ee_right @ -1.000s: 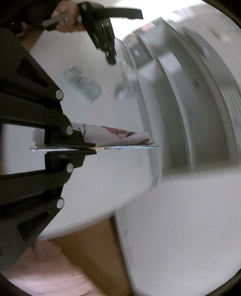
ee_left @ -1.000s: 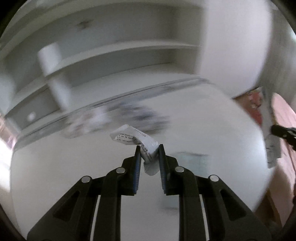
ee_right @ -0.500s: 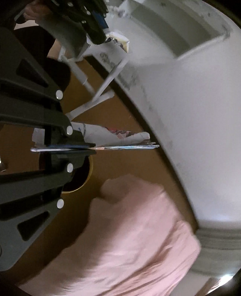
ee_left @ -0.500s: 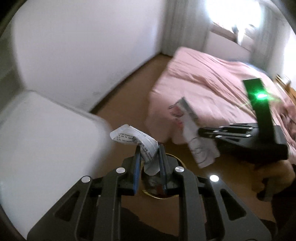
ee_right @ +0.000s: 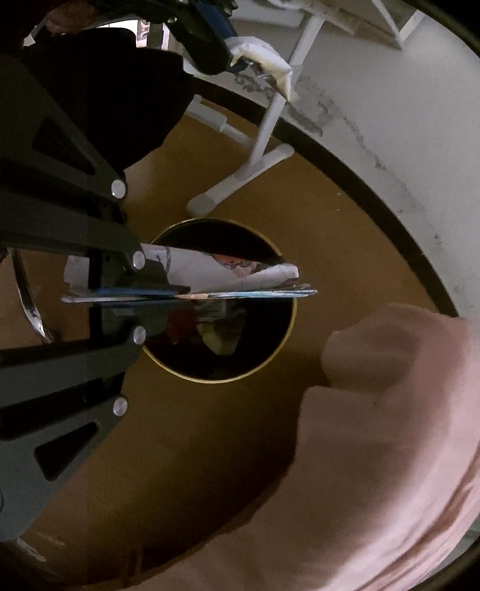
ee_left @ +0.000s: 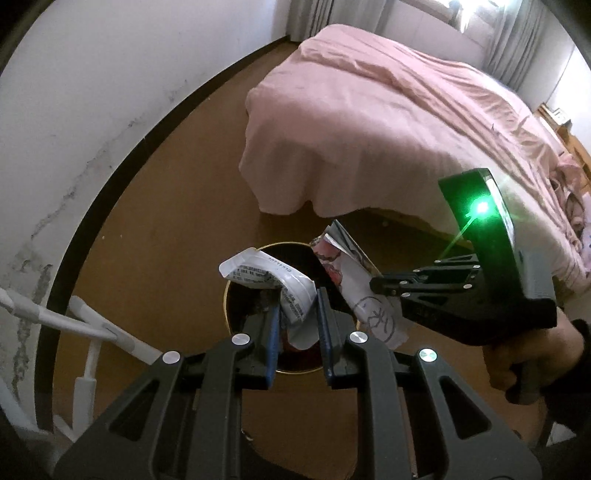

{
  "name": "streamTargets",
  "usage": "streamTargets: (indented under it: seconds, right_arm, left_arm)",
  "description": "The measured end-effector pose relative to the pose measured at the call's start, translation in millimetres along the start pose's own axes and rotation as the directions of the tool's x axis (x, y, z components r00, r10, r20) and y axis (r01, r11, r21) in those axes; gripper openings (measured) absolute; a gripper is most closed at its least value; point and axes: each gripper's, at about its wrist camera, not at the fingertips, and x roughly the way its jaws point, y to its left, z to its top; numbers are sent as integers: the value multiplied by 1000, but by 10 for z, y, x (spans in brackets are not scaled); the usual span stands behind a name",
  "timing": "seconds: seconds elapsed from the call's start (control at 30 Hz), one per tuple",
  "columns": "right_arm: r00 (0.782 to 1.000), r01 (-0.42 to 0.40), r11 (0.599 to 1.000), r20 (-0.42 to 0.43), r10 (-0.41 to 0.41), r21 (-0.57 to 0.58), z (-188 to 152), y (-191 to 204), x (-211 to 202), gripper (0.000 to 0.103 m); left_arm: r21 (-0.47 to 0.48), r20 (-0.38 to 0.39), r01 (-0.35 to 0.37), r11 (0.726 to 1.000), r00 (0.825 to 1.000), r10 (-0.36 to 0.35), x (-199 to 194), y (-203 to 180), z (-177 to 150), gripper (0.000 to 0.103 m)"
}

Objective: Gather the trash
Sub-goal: 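Carry the paper bag and receipt over the black bin and open both tools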

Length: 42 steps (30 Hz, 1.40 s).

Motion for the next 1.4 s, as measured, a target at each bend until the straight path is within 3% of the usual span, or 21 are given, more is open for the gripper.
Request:
streamTargets:
  seconds: [0.47,0.5,0.53,0.57,0.6,1.03,1.07,1.23,1.4]
  right_arm:
    - [998,-41,999,-48,42,34,220,-46,299,6]
    - [998,-42,999,-47,44,35,220,-53,295,17]
    - [998,-38,998,-39,39,40,216,-70,274,50]
    - [999,-36,998,-26,37,43,211,-75,257,68]
    - [999,-33,998,1,33,44,211,-85,217,78]
    - [995,-59,991,81,49,123,237,-322,-172,78]
    - [995,-59,990,91,48,126,236,-340,-220,78]
    - [988,-55,989,150,34,140,248,-391,-543,78]
    - [975,-46,993,221,21,108,321,-271,-958,78]
  left_arm:
    - [-51,-78,7,999,997,-11,510,179,-65,18]
    - [-50,-80,7,999,997,-11,521,176,-60,18]
    - [-47,-82,7,999,997,-11,530,171,-57,18]
    - [-46,-83,7,999,996,-11,544,165,-50,18]
    - [-45,-85,7,999,996,-11,552,162,-50,18]
    - [-25,-78,52,998,996,-53,571,54,75,20]
    - [-19,-75,51,999,996,-52,550,33,108,23]
    - [14,-31,28,1000,999,-27,376,-47,199,71]
    - [41,5,-18,999,1000,17,11,-104,252,76]
